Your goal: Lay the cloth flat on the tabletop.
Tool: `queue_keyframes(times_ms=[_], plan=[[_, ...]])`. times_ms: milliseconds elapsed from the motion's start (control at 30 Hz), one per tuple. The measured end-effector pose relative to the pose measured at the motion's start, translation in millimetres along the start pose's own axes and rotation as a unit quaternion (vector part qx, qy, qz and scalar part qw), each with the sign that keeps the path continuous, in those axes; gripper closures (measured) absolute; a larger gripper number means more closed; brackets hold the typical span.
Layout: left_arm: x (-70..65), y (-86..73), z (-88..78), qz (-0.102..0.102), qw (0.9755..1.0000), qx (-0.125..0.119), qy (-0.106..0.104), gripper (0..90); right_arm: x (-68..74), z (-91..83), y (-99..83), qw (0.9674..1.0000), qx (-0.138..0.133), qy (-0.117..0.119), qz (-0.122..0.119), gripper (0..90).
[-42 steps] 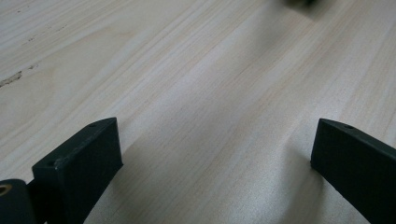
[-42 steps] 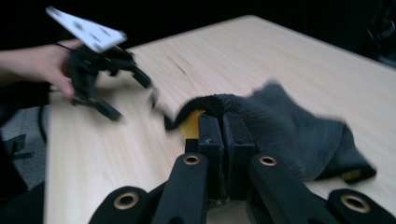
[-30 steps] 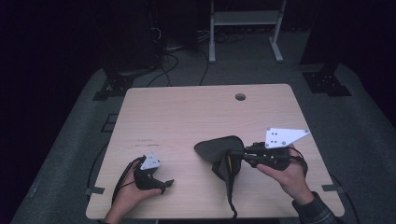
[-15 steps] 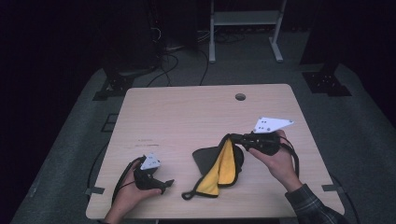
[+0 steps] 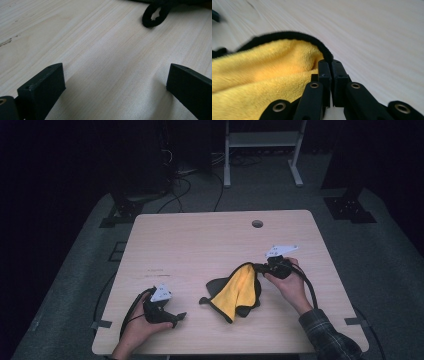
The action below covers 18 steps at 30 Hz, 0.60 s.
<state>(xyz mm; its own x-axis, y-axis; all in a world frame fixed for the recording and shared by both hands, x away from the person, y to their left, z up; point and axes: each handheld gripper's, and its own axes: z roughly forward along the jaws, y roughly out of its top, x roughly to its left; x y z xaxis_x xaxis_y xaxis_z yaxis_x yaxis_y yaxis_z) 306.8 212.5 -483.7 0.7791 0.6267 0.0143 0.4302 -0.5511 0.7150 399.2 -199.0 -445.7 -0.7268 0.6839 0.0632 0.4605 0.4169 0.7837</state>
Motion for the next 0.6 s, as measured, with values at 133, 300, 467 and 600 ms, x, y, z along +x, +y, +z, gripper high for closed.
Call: queue_keyframes(times_ms=[133, 300, 467, 600], plan=[[-0.4, -0.1, -0.2, -0.001, 1.0, -0.002, 0.0, 3.1, -3.5, 2.3, -4.1, 0.9999, -0.003, 0.0, 0.012, 67.6], [-1.6, 2.8, -3.3, -0.01, 0.9998, -0.013, -0.013, 15.9, -4.1, -23.3, -7.0, 0.9992, -0.032, 0.003, 0.022, 55.6], [-4.9, 10.2, -4.9, -0.003, 0.9993, -0.03, -0.02, 25.6, 1.3, -44.6, -20.2, 0.9991, -0.037, 0.0, 0.021, 53.2], [-11.1, 23.6, -3.1, -0.008, 0.9977, -0.055, -0.039, 25.9, 7.0, -54.7, -32.6, 0.9992, -0.034, -0.002, 0.019, 51.6]])
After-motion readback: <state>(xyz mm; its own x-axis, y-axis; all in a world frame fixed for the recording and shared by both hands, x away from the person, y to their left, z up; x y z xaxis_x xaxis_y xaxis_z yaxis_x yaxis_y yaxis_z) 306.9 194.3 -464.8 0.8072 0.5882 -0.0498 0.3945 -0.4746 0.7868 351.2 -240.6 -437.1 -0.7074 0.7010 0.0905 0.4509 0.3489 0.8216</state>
